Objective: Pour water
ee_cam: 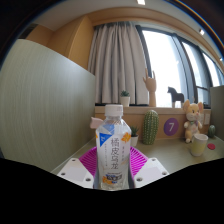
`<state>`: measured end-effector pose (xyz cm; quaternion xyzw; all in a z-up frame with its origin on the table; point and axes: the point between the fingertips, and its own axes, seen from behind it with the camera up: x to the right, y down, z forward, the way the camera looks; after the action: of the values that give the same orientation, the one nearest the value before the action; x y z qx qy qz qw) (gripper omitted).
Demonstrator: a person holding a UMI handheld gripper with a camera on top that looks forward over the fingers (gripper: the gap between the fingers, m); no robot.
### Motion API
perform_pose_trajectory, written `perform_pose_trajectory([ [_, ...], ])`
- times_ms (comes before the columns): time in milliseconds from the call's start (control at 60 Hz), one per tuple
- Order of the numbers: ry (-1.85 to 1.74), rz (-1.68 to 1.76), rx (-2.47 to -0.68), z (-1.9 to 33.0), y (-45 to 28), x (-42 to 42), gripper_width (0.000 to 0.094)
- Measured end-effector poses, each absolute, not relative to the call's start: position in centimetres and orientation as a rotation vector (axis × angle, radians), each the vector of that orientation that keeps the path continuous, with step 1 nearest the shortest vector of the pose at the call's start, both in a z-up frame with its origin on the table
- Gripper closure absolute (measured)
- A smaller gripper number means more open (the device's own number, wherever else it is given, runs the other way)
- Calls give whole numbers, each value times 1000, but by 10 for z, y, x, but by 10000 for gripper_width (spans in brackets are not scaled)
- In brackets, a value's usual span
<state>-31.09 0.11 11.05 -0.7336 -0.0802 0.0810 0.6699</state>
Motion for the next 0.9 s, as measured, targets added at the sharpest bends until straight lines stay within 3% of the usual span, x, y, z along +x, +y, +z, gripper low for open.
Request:
perform_pose_trajectory([
  [217, -128, 252, -1673, 115, 5, -296, 536],
  [433, 287, 591, -1572, 167, 37, -207, 535],
  [583, 630, 883, -1416, 191, 68, -136, 536],
  [900, 1253, 1401, -943, 194, 115, -17, 538],
])
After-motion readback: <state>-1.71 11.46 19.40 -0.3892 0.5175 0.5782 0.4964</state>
